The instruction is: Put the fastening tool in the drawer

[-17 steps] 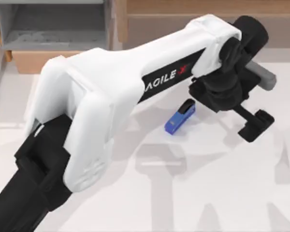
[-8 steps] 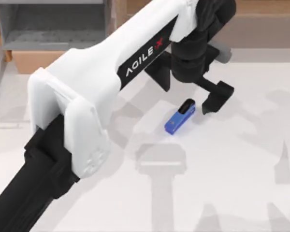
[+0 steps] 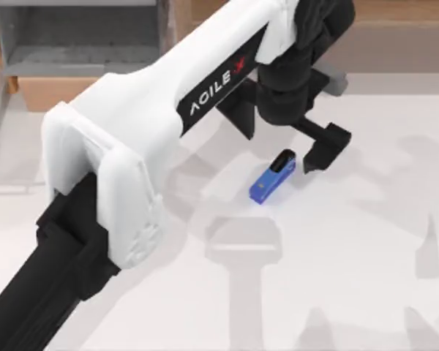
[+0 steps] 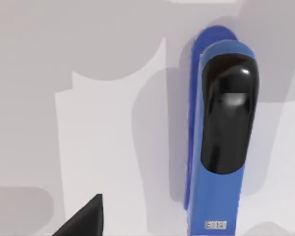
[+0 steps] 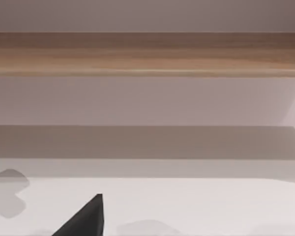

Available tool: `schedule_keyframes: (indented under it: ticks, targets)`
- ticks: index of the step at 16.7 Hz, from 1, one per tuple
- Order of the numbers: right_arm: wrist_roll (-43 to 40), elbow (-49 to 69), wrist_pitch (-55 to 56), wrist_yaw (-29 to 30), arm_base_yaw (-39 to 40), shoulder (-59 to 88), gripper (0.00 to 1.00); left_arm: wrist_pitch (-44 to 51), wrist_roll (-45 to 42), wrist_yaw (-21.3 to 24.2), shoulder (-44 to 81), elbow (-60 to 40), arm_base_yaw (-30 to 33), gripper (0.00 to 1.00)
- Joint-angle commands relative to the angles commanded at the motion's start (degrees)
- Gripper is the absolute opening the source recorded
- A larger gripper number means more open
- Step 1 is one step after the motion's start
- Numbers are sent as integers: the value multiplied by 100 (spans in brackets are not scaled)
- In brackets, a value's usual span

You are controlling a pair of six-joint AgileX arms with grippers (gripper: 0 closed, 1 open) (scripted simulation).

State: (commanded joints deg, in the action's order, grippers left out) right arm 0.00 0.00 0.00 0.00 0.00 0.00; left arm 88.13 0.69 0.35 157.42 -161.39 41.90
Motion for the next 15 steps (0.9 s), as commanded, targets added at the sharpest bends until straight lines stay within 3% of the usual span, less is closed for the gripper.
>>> schedule_keyframes:
  ticks: [10, 15]
  targets:
    - [0, 0, 0, 0, 0, 0, 100, -1678, -8, -8, -268, 1957, -27, 100]
    - [0, 0, 0, 0, 0, 0, 100, -1829, -8, -8, -288, 2127, -29, 100]
